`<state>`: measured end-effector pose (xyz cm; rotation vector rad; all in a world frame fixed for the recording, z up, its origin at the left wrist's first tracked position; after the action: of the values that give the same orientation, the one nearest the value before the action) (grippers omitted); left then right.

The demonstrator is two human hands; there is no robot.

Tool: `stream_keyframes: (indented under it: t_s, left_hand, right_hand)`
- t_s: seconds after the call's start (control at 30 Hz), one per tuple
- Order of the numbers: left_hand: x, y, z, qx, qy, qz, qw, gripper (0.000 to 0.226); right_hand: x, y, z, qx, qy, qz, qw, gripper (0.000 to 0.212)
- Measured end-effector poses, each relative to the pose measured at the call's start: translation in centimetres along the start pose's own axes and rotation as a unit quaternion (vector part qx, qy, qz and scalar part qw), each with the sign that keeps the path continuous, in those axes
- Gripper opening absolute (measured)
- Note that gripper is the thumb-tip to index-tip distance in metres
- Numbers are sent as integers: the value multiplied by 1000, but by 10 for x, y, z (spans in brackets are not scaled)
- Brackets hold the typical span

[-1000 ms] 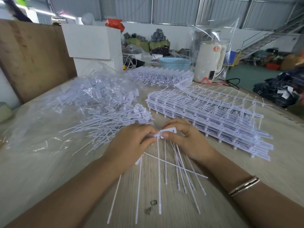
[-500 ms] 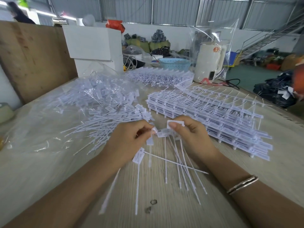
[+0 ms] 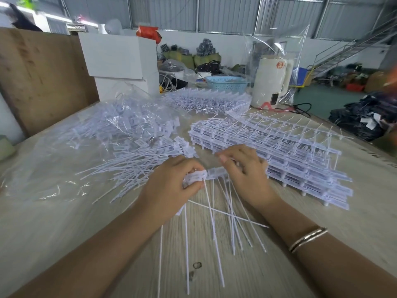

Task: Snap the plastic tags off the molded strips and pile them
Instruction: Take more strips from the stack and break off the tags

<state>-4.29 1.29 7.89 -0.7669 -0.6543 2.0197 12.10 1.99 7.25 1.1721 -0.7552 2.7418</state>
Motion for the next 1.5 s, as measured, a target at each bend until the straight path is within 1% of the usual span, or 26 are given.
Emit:
stream_keyframes:
  t_s: [0.07,0.1,0.13,0.2,0.23,0.33,0.43,0.53,0.63,0.77,0.9,0.97,1.03,1.07,1.1,1.13,1.2,1.23,1.27,1.3,1.37,1.4,1.43,1.5]
  left_hand:
    - [-3,-2,-1,-1,-11,-11,1000,26]
    - [-5,-2,-1,-5,-12,-18,1000,27]
    - [-8,-3,-1,-7,-9,-24,1000,27]
    - [-12,-3,-2,-3,-8,-27,1000,27]
    - [-13,-2,-2,1,-8,-26,1000,26]
    - [-10,1,-1,12,-2,-19,1000,23]
    - [-7,2,-2,34,-6,-17,999,27]
    - [-8,2,-3,32,-32,-20,999,23]
    - [-7,1,0,18,-41,-18,999,15]
    - [-6,1,0,32,-57,-31,997,15]
    - [1,3,-2,36,-29,-3,999,15]
    - [5,4,-4,36,-24,11,999,15]
    - [8,4,-4,20,-8,33,999,19]
    - [10,5,-3,12,2,43,999,19]
    - [11,5,-2,7,11,48,999,17]
    - [12,5,-1,5,17,49,999,13]
    - [13,6,2,0,20,48,999,12]
    - [14,7,4,-8,16,48,999,15]
    - [15,7,6,-15,10,48,999,18]
    - [14,7,8,-20,7,43,999,19]
    - [11,6,7,-24,9,31,999,20]
    - [9,6,6,-23,13,27,999,21]
    - [9,6,6,-21,17,25,999,22]
    - [6,5,5,-22,17,17,999,23]
  right_hand:
    - [12,11,-11,50,23,39,998,45]
    - [16,14,-16,72,34,53,995,43]
    - [17,16,-20,92,27,55,994,36]
    - [15,14,-24,131,-42,33,990,18]
    - [12,12,-23,139,-88,14,986,15]
    - [-3,4,-15,130,-184,-51,973,17]
    - [-10,2,-12,128,-232,-88,960,20]
    - [-2,7,-13,154,-246,-72,954,21]
    - [16,14,-14,193,-248,-10,949,13]
    - [21,14,-11,170,-219,43,960,5]
    - [17,13,-10,120,-149,66,979,6]
    - [18,13,-8,100,-134,85,982,5]
    - [23,16,-7,80,-100,121,984,6]
    - [22,16,-8,82,-98,123,984,8]
    - [18,15,-9,91,-125,98,983,9]
    - [11,13,-9,103,-180,47,977,10]
    - [-6,8,-8,123,-312,-64,940,16]
    - [-14,5,-8,122,-355,-107,920,17]
    - [-22,2,-8,114,-371,-140,911,21]
    - [-29,-1,-7,102,-346,-156,920,27]
    - [-34,-10,-6,77,-212,-132,965,36]
    - [-34,-12,-9,73,-147,-113,980,34]
    - [-34,-14,-13,79,-96,-101,987,31]
    - [-35,-16,-22,96,-8,-94,991,23]
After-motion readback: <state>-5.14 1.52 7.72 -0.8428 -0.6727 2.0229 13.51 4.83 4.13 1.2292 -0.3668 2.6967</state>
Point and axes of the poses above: each hand's wrist, its own y-axis away from the middle knuckle, its own z-axis out of the back of the hand, x = y × z, the point moved 7 cm from there along -y, towards the middle knuckle, and after that the axes turned 14 degrees about -z, right-handed, at the moved point
